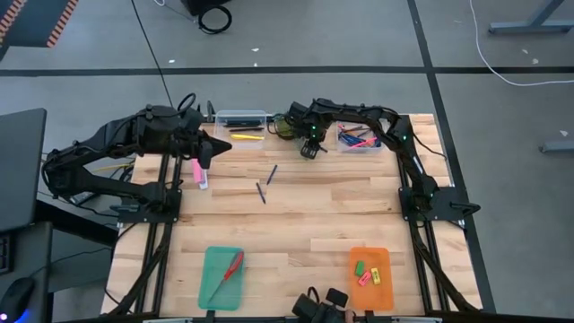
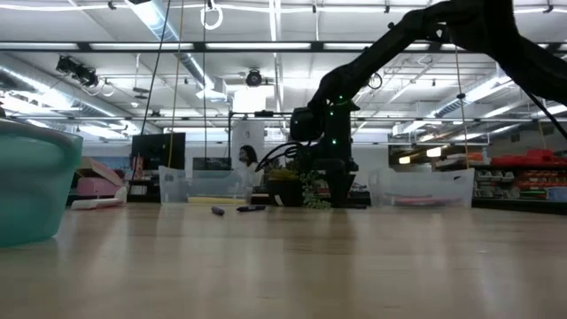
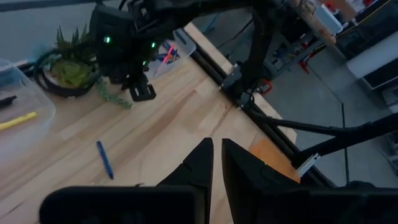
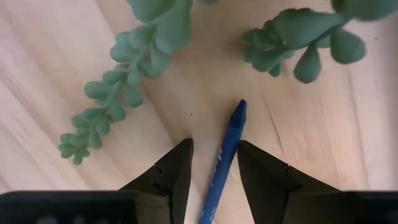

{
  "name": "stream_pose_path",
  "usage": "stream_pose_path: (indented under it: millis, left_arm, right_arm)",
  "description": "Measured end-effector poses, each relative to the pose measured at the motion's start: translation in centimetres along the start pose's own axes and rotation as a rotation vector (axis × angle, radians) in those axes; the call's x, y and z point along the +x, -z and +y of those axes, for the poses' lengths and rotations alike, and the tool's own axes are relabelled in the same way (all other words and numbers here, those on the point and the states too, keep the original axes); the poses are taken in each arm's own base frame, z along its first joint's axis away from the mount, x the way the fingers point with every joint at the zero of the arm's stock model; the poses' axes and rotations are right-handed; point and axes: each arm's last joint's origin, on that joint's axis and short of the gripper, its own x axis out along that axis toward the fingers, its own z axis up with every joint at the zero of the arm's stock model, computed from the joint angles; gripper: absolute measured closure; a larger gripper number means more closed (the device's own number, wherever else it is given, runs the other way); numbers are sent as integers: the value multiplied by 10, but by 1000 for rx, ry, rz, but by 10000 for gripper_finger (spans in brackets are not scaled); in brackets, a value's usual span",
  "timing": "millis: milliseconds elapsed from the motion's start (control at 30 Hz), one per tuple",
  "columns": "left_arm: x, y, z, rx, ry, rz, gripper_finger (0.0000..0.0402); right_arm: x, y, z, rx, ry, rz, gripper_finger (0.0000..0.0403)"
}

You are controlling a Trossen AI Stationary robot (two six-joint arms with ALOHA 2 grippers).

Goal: Sort crayons/erasers/pens/pencils in bins
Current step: Put the blue crayon into the right transparent bin

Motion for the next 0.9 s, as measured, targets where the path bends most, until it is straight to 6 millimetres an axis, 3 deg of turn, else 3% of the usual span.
stream_pose_path:
  millis: [200,467,633,767,900]
  left_arm:
    - [0,-5,-2,1,17,-62,371]
    - [0,-8,-2,-5,19,-85,372]
    - [0,-8,-2,-4,19,-83,377]
    - [-1,-7,-3,-2,43,-65,377]
    - [-1,-7,-3,4,72,-41,372]
  right_arm:
    - [1,0,4,-17,2,6,290]
    - [0,-1,7,-122,-6,1,385]
    - [-5,0,7,-139,-26,-15,387]
    - [-28,7,11,-118,-110,-58,398]
    - [-92,19,9,-84,-120,-217,400]
